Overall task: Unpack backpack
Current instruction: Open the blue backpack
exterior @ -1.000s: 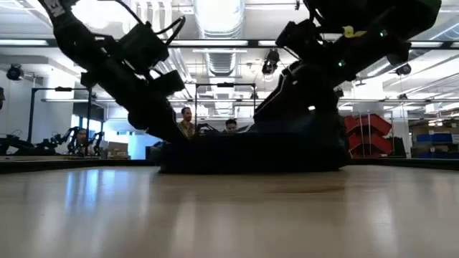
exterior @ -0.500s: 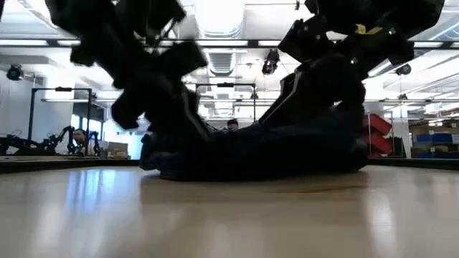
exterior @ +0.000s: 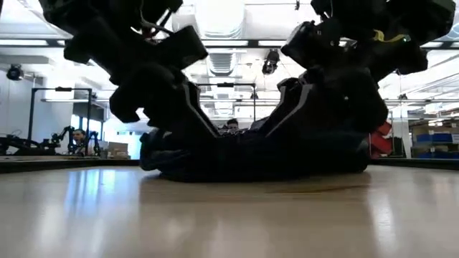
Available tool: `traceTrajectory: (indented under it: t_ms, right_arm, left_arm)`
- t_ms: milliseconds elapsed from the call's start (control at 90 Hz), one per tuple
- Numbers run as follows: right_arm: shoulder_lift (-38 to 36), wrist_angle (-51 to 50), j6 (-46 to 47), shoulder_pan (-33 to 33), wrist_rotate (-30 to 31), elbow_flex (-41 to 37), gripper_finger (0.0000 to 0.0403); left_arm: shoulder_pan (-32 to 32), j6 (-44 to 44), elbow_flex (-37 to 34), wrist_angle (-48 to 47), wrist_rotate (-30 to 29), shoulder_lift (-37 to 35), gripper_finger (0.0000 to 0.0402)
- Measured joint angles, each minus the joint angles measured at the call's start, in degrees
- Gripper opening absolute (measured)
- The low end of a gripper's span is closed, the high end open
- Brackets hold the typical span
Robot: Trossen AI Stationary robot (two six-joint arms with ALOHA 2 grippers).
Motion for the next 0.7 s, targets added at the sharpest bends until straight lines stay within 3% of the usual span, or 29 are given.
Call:
traceTrajectory:
  t_ms: [422, 700]
  right_arm:
    - [9.5, 0.4, -2.7, 0.5, 10.0, 8.5, 0.0204]
    - [10.2, -0.1, -3.4, 0.5, 13.3, 10.6, 0.0189]
  left_arm:
    - [-0.1, 0.6, -0.1, 3.9, -0.6, 3.2, 0.0158]
    - [-0.1, -0.3, -0.1, 1.6, -4.7, 5.3, 0.0157]
